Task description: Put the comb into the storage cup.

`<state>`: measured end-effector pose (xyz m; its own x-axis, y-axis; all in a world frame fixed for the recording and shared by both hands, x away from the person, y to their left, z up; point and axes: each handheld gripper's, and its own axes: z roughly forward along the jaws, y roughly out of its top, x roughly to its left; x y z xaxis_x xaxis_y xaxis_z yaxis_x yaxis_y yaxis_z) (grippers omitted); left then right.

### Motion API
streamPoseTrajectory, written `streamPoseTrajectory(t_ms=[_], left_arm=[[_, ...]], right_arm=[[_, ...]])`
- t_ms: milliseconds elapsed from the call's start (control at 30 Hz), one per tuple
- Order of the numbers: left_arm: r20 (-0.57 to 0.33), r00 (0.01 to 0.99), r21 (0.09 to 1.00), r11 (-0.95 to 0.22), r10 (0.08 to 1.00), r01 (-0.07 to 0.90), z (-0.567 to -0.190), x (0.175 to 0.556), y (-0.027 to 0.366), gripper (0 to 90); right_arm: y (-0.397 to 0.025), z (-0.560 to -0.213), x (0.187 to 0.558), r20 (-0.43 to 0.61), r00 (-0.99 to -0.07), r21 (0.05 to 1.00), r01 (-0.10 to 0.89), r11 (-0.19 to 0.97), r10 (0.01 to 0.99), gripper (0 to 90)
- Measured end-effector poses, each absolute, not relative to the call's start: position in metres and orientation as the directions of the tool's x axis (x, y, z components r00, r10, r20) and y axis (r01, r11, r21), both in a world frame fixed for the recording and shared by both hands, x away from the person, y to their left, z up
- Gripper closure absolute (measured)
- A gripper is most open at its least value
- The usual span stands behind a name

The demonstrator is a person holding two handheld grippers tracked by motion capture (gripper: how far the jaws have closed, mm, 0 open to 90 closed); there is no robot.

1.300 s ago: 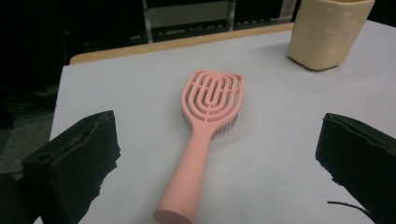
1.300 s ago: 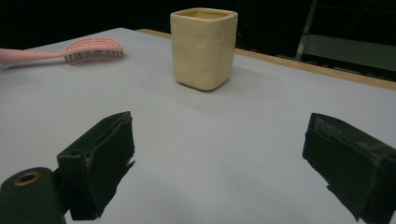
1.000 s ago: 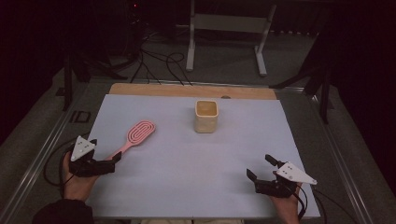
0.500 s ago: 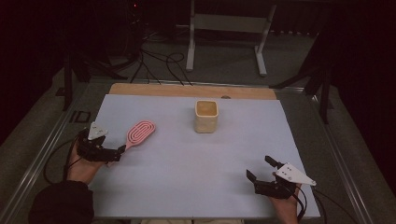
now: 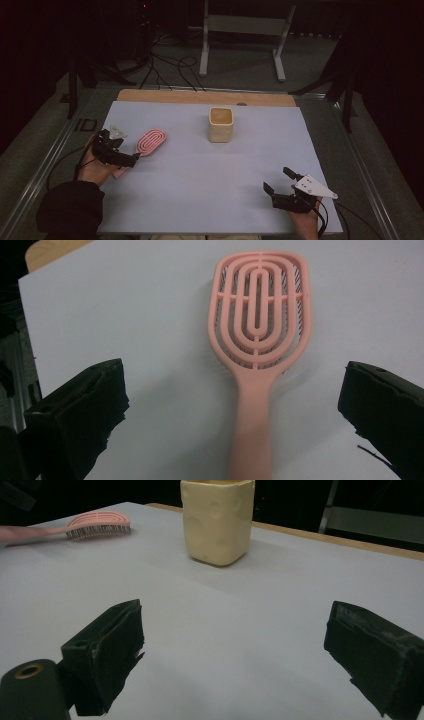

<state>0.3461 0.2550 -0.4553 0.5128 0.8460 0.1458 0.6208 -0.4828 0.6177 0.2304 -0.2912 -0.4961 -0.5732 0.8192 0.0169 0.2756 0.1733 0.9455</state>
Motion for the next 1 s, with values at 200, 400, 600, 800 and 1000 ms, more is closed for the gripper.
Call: streamPoseTrajectory(t_ms=[200,400,600,800,1000], left_arm=[[0.147,0.532,0.563,-0.512,0.834,0.648,-0.46,0.356,0.248,0.0],[0.145,0.553,0.505,-0.542,0.82,0.671,-0.468,0.364,0.24,0.1],[0.144,0.559,0.439,-0.559,0.817,0.704,-0.475,0.373,0.235,1.1],[0.128,0.568,0.353,-0.572,0.813,0.74,-0.48,0.381,0.233,3.9],[0.124,0.569,0.3,-0.577,0.813,0.76,-0.482,0.385,0.231,11.6]], right_arm=[[-0.291,-0.496,0.23,0.016,-0.572,0.946,0.275,0.174,0.82,8.7],[-0.291,-0.496,0.23,0.018,-0.573,0.945,0.277,0.173,0.819,8.7],[-0.291,-0.496,0.23,0.019,-0.574,0.945,0.278,0.173,0.819,8.7],[-0.291,-0.496,0.23,0.018,-0.574,0.945,0.277,0.173,0.819,8.7],[-0.291,-0.497,0.231,0.017,-0.573,0.945,0.277,0.175,0.819,8.7]])
